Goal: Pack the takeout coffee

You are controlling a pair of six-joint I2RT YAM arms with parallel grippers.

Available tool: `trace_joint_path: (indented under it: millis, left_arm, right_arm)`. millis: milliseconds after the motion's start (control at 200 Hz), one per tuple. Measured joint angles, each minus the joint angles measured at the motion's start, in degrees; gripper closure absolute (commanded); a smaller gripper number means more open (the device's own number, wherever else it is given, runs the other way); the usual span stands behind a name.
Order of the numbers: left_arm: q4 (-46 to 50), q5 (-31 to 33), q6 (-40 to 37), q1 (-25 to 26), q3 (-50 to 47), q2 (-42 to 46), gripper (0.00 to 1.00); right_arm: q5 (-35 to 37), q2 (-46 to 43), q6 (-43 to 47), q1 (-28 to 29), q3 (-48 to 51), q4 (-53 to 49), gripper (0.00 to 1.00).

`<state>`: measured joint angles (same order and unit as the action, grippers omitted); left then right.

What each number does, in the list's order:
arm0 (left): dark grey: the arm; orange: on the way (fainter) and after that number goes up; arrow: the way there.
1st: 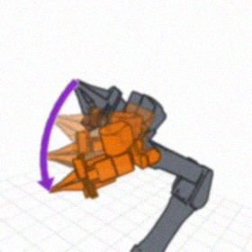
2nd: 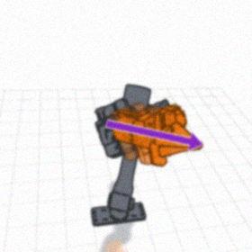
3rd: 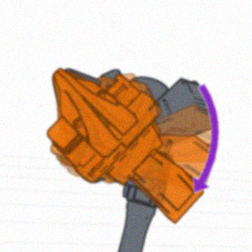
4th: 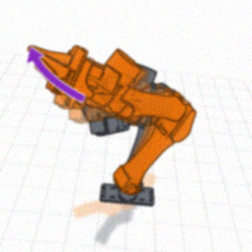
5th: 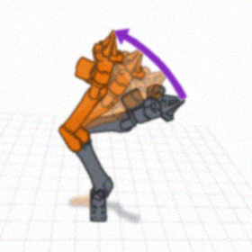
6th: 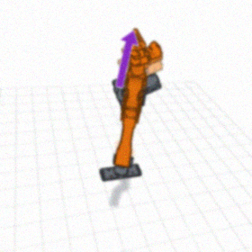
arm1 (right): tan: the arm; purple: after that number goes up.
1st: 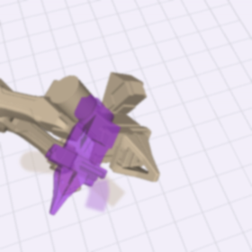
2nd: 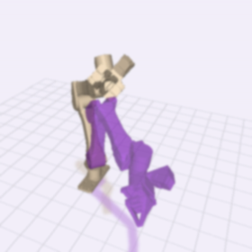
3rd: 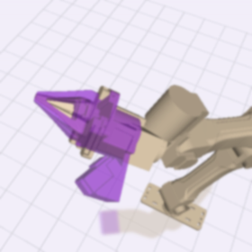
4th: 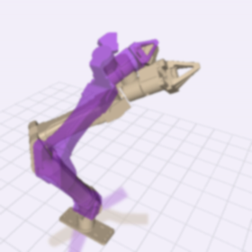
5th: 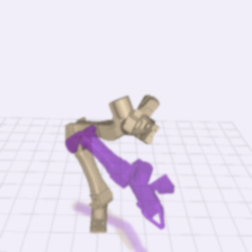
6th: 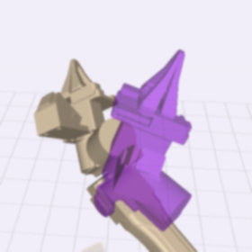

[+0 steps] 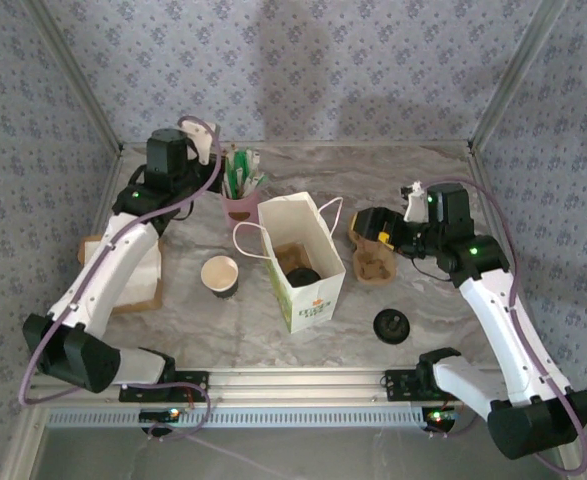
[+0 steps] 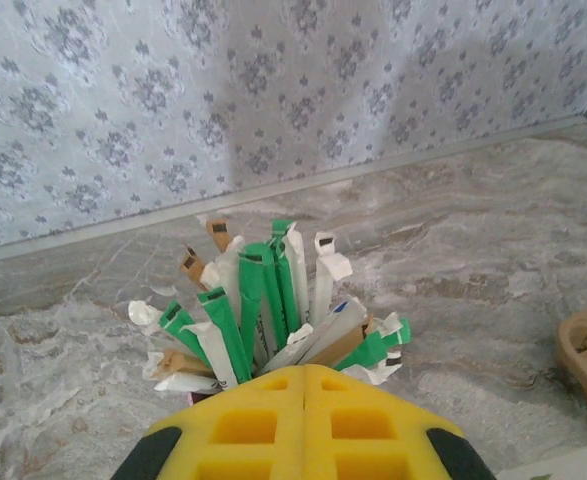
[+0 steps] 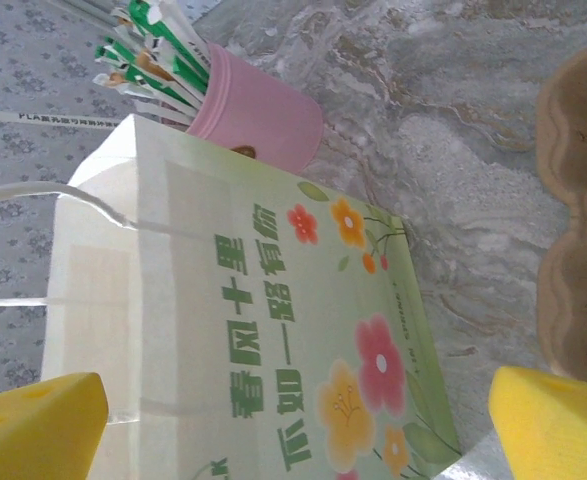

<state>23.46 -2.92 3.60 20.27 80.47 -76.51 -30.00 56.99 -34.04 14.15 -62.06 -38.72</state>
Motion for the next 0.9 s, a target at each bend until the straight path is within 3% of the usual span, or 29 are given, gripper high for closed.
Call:
trace_joint_path:
  millis: [380, 899]
  left_arm:
    - [8.17, -2.86, 4.04, 0.50, 8.59, 6.16, 1.00]
    - [11.43, -15.69, 12.39, 2.80, 17.18, 9.73, 1.00]
  right_arm:
    - [1.57, 0.17, 0.00, 1.40, -3.58, -0.66, 0.00]
    - [2.69, 0.17, 0.02, 2.14, -4.15, -2.43, 0.00]
